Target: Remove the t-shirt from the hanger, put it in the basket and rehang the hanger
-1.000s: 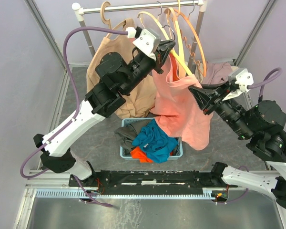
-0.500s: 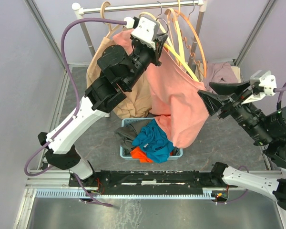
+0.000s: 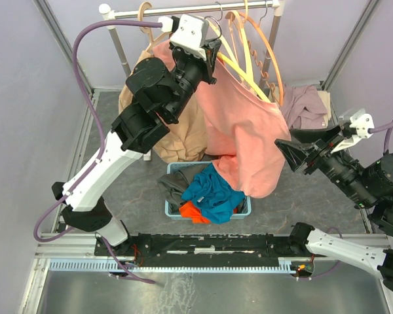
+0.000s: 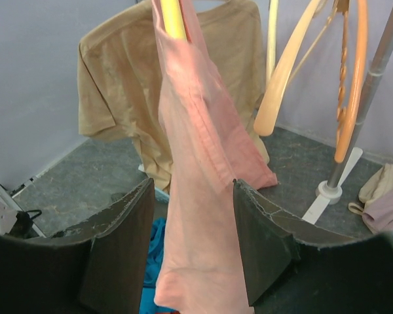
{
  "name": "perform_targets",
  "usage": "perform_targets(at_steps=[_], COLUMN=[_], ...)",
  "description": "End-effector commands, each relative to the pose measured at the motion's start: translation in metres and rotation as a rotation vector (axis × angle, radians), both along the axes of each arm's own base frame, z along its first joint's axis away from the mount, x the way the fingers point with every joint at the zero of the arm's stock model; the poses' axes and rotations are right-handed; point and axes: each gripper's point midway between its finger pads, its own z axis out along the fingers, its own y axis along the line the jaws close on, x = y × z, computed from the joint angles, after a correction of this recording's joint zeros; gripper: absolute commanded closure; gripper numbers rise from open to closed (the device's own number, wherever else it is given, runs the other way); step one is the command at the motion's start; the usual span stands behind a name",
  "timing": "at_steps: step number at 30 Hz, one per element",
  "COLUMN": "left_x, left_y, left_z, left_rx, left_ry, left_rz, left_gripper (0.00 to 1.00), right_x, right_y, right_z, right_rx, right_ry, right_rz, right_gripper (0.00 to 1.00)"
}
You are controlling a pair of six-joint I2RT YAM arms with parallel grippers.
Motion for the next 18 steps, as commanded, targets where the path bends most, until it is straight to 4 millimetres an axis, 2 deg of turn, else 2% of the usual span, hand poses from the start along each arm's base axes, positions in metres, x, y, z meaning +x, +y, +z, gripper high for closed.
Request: perform_targets(at_steps=[1, 8, 13, 16, 18], left_x=[-0.018, -0.022, -0.025, -0.025, -0.026], left_y=[0.030, 0.040, 0.047, 0.052, 0.053], left_z=[0.055, 0.065, 0.068, 0.071, 0.073], left_rx=[-0.184, -0.229, -0.260, -0.276, -0.287], left_ry=[-0.070, -0.069, -0.061, -0.061, -0.064], left_rz=[0.003, 0.009, 0.018, 0.027, 0.029], left_gripper=[0.97, 0.97, 0.97, 0.97, 0.97], right_x=[0.001, 0.005, 0.007, 0.009, 0.010], right_y=[-0.001, -0.001, -0.004, -0.008, -0.009], right_z=[-0.012, -0.030, -0.042, -0.045, -0.047], right_rx=[-0.006, -0.024, -0.013, -0.004, 0.000], right_ry=[0.026, 0.052, 0.068, 0.076, 0.083], right_rz=[-0.012, -0.031, -0.055, -0.082, -0.093], right_gripper=[0.41, 0.42, 0.59, 0.78, 0.85])
